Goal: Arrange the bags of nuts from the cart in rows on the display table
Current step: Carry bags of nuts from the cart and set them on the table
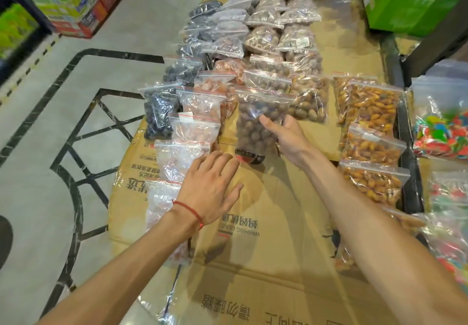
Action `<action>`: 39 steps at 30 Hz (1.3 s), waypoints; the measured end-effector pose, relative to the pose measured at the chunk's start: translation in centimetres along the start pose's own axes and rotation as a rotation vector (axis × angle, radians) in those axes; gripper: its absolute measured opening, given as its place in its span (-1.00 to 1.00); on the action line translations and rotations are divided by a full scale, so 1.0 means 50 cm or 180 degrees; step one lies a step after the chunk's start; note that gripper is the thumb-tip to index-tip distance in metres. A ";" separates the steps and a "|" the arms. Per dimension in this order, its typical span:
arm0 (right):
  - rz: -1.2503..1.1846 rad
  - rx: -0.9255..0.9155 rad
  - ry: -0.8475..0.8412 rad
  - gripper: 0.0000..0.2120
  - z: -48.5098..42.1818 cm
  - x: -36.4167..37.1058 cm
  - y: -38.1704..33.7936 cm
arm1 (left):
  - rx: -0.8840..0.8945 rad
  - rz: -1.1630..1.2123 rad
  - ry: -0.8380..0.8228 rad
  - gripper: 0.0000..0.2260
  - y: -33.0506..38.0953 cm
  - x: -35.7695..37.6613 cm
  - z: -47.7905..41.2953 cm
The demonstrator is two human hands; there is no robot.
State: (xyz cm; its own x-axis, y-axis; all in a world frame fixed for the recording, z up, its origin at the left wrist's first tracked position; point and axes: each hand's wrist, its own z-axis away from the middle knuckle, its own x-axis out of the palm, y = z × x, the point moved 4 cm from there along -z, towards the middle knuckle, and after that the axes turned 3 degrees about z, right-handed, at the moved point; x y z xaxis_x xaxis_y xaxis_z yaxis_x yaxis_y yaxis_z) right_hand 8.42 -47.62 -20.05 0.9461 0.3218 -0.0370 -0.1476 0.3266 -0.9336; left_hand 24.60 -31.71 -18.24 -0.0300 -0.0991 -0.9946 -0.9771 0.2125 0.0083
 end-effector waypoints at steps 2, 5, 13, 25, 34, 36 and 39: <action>0.0124 -0.0049 0.0118 -0.70 -0.019 0.017 0.009 | 0.0006 -0.0006 -0.0052 -0.52 0.001 0.006 0.002; 0.0584 -0.0337 0.0387 -0.49 -0.052 0.021 0.049 | 0.0001 -0.0019 -0.0126 -0.52 -0.001 0.013 0.002; 0.0391 -0.0003 0.0738 -0.36 -0.029 0.006 0.043 | 0.0146 -0.0003 -0.0137 -0.54 0.001 0.026 0.004; 0.1179 -0.0292 0.1054 -0.53 0.059 -0.026 0.049 | 0.0061 0.0110 -0.0199 -0.56 -0.001 0.028 0.007; 0.3404 -0.1373 0.1228 -0.60 0.268 -0.055 0.072 | 0.0140 0.0146 -0.0204 -0.59 0.062 -0.019 0.031; 0.3732 -0.1507 0.1346 -0.59 0.314 -0.058 0.086 | 0.0242 0.0134 -0.0262 -0.58 0.082 -0.017 0.037; 0.4071 -0.1466 0.1445 -0.58 0.391 -0.061 0.110 | 0.0487 0.0196 -0.0327 -0.56 0.116 -0.008 0.047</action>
State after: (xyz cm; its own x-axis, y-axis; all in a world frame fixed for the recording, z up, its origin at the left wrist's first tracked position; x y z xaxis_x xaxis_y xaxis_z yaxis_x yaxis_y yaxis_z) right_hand -0.91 -29.44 -18.10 0.2586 -0.1659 -0.9516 -0.9309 -0.3059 -0.1996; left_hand 19.44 -28.15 -18.03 -0.0593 0.0166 -0.9981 -0.9305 0.3612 0.0613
